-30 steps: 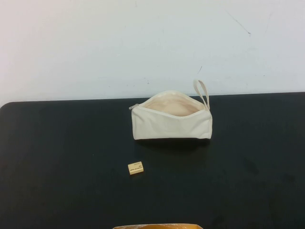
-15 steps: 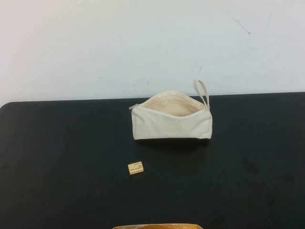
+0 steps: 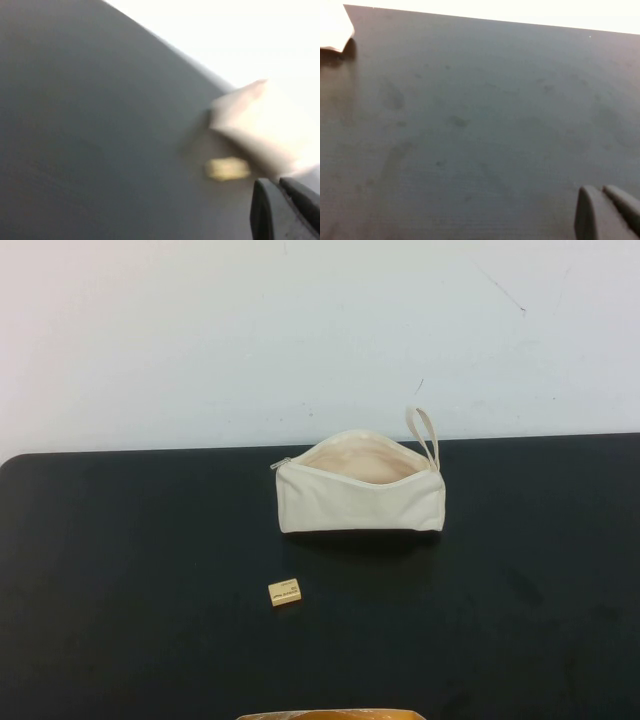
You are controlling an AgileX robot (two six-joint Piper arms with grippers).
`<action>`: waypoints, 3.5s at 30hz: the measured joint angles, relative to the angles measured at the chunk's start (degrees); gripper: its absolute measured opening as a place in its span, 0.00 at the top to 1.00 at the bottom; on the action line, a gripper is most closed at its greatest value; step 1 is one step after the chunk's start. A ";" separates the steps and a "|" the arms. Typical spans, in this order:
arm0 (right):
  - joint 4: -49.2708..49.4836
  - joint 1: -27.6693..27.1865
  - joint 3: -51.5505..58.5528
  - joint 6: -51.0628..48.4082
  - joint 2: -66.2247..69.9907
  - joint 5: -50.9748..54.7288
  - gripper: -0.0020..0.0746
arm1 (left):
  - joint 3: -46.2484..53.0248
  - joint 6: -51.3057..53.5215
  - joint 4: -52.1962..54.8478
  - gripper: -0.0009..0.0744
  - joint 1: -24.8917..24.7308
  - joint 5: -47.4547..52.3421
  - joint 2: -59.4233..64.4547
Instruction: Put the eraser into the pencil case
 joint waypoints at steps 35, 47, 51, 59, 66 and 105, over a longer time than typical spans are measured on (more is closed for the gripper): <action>0.04 0.00 0.00 0.00 0.00 0.00 0.98 | -57.65 24.14 16.49 0.99 -12.83 33.79 57.14; 0.13 0.00 0.00 0.00 0.00 0.00 0.98 | -68.09 3.44 31.63 0.71 -30.30 28.71 85.51; 0.13 0.00 0.00 0.00 0.00 0.00 0.98 | -71.92 -2.54 31.86 0.44 -31.36 28.18 93.38; 0.13 0.00 0.00 0.00 0.00 0.00 0.98 | -78.10 -15.45 33.24 0.33 -31.36 24.67 105.91; 0.13 0.00 0.00 0.00 0.00 0.00 0.98 | -81.58 -21.14 33.74 0.33 -31.36 22.60 112.83; 0.13 0.00 0.00 0.00 0.00 0.00 0.98 | -81.63 -28.07 33.58 0.34 -29.88 18.28 116.05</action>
